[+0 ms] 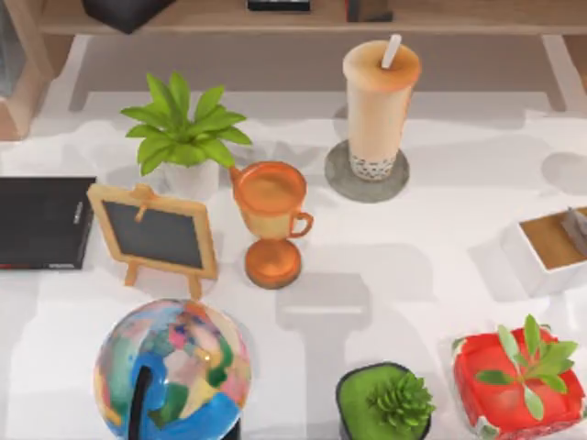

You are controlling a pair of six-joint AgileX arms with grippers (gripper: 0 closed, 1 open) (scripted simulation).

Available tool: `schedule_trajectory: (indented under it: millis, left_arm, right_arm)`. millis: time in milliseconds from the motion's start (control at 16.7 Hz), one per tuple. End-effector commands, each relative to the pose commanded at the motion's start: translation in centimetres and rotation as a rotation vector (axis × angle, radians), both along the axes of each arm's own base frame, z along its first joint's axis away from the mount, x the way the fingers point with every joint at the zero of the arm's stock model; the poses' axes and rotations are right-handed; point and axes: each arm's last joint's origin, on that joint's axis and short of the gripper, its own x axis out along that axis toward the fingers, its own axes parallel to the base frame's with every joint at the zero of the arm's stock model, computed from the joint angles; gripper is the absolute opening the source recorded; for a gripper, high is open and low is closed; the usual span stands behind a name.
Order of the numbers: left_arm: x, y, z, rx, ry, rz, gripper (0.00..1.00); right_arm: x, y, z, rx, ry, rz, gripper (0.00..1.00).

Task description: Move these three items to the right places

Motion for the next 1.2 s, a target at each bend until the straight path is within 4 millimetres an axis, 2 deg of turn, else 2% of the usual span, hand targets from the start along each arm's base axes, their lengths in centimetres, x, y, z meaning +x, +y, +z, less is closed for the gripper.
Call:
schedule_trajectory:
  millis: [120, 300, 600, 780, 1200]
  left_arm:
    - [2.4, 2.3, -2.4, -0.025, 0.092, -0.003, 1.00]
    - [4.9, 5.0, -6.3, -0.064, 0.207, -0.014, 1.00]
    - [6.7, 7.0, -11.6, -0.110, 0.321, -0.047, 1.00]
    - [7.2, 7.1, -12.9, -0.117, 0.340, -0.064, 1.00]
    - [7.3, 6.9, -13.0, -0.118, 0.343, -0.067, 1.00]
  right_arm:
    - [0.0, 0.0, 0.0, 0.000, 0.000, 0.000, 1.00]
    - [0.0, 0.0, 0.0, 0.000, 0.000, 0.000, 1.00]
    - [0.0, 0.0, 0.0, 0.000, 0.000, 0.000, 1.00]
    - [0.0, 0.0, 0.0, 0.000, 0.000, 0.000, 1.00]
    - [0.0, 0.0, 0.0, 0.000, 0.000, 0.000, 1.00]
